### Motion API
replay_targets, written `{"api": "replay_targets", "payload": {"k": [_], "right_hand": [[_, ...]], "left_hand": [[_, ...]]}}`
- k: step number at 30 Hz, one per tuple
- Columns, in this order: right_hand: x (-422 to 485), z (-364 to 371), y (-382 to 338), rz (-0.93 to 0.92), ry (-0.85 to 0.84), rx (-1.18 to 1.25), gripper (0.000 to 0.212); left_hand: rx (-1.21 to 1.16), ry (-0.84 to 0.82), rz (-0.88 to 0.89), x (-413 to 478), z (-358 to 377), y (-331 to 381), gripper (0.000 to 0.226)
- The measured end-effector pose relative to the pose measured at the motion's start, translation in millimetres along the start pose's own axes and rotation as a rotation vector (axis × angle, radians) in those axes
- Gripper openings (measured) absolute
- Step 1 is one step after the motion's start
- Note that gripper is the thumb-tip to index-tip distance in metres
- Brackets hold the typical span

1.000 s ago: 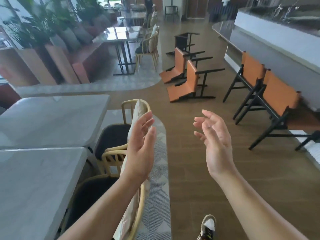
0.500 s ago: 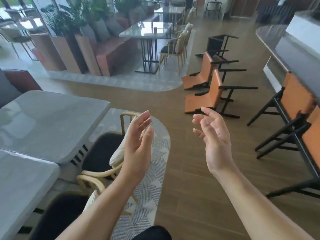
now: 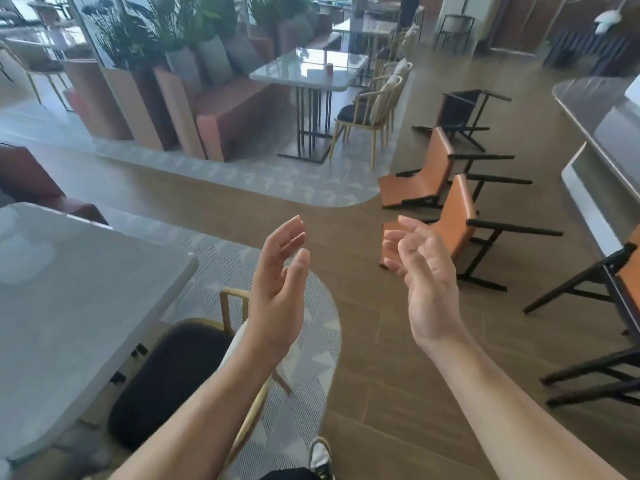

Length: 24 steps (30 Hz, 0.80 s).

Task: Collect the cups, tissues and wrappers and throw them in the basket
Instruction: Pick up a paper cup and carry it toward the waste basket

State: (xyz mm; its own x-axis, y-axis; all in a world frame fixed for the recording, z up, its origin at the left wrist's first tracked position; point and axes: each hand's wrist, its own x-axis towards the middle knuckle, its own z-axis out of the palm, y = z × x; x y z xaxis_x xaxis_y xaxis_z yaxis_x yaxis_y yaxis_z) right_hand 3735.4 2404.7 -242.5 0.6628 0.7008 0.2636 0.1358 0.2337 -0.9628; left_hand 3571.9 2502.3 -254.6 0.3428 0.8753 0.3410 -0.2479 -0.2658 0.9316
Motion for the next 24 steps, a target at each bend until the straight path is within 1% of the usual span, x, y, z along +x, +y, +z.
{"api": "replay_targets", "payload": {"k": [8,14,18,24], "right_hand": [[168.2,37.8,31.7,-0.004,-0.024,0.012,0.044],[286.2,54.9,67.7,-0.001,-0.089,0.012,0.042],[377.4,63.7,99.0,-0.005,-0.134,0.005,0.043],[533.5,71.6,134.9,-0.014,-0.21,0.019,0.035]], "left_hand": [[-0.008,0.006,0.019,166.2,18.9,-44.0,0.043],[0.005,0.036,0.039,273.7,43.8,-86.0,0.042],[0.021,0.062,0.05,354.5,68.0,-121.3,0.041],[0.02,0.137,0.063,486.6,115.4,-166.7,0.045]]}}
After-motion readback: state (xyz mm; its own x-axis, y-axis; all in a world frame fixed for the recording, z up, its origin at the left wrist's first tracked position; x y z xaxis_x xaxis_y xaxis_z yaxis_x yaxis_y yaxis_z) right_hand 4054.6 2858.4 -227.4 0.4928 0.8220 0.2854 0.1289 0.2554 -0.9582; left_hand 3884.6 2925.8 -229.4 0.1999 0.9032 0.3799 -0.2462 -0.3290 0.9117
